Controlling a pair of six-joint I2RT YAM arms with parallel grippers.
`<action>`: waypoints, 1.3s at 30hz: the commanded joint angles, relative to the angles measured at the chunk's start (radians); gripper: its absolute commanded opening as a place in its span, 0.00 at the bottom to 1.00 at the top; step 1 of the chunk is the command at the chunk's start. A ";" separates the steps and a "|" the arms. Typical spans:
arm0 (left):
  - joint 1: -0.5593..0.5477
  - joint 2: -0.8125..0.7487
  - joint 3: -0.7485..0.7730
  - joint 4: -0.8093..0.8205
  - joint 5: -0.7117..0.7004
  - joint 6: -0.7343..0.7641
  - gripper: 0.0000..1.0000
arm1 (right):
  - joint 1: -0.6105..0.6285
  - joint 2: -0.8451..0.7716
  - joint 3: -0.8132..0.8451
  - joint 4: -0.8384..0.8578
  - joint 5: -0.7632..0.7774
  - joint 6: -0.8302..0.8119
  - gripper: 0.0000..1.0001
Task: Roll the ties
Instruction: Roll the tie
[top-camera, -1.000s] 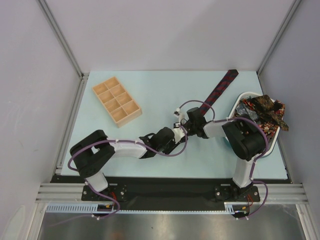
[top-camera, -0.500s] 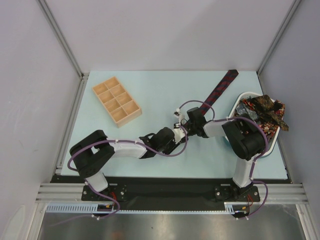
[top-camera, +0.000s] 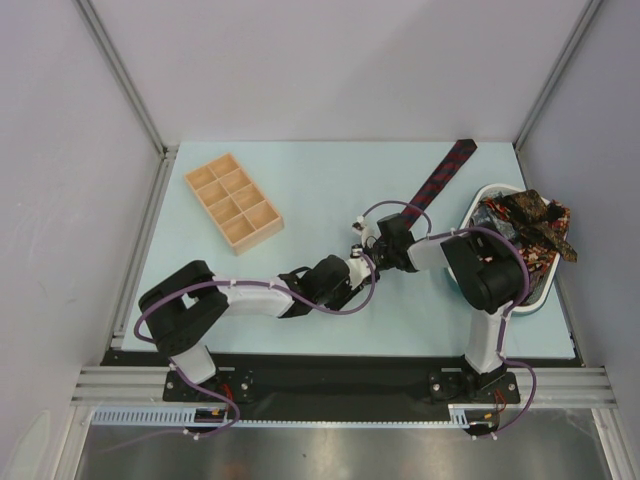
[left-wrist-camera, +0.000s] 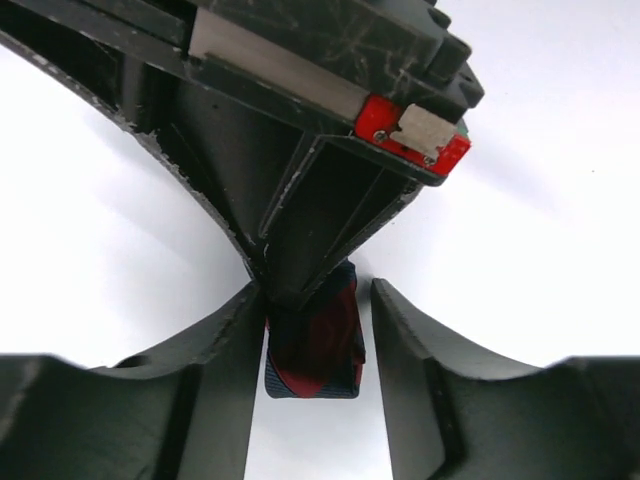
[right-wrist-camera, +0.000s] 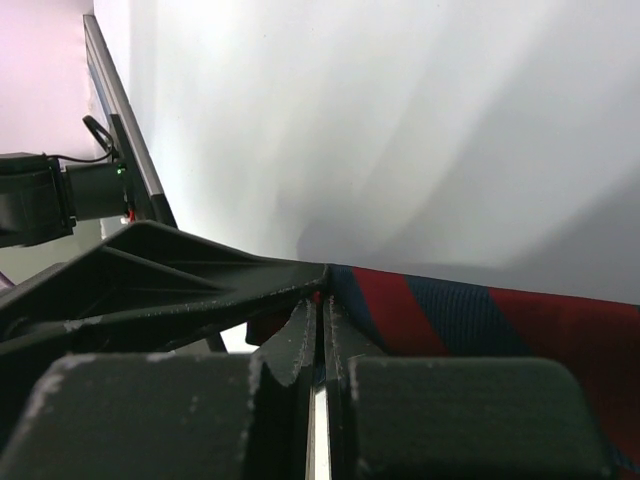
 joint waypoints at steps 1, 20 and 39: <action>-0.020 -0.005 0.000 -0.049 0.030 0.012 0.47 | -0.010 0.030 0.031 0.012 0.046 -0.020 0.01; -0.020 0.061 0.063 -0.076 0.010 0.003 0.37 | -0.010 0.024 0.005 0.032 0.048 -0.012 0.02; -0.020 0.072 0.045 -0.128 -0.008 -0.020 0.29 | -0.096 -0.161 -0.145 0.192 0.068 0.080 0.41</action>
